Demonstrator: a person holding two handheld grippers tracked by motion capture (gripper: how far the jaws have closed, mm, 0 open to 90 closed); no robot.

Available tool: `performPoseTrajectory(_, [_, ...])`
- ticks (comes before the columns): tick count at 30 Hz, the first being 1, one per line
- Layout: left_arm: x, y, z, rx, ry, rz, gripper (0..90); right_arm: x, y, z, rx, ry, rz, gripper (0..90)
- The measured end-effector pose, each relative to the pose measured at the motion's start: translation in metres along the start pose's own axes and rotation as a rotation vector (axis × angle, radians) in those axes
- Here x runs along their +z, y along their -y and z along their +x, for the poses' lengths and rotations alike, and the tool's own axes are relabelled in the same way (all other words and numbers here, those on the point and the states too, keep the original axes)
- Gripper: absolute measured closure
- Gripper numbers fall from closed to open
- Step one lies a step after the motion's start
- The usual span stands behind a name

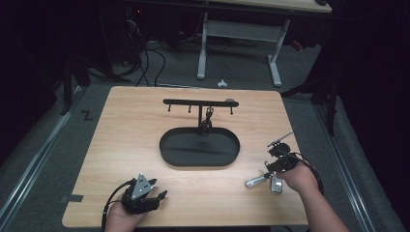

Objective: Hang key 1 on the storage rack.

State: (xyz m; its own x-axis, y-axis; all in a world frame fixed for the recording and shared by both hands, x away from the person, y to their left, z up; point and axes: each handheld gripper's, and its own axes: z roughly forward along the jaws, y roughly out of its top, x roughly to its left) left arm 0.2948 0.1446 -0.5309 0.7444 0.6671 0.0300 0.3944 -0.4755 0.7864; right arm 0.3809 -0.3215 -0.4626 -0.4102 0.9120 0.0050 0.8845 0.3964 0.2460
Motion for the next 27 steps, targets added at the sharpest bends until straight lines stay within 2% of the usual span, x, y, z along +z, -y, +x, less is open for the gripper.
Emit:
performPoseTrajectory(10, [-0.001,0.000,0.001,-0.003,0.003,-0.006,41.9,-0.029,-0.003,0.007,-0.008,-0.015,-0.043,86.1])
performPoseTrajectory(27, [-0.001,-0.001,0.000,0.000,0.000,-0.011,41.8,-0.072,-0.017,0.025,-0.069,0.013,-0.085,86.0])
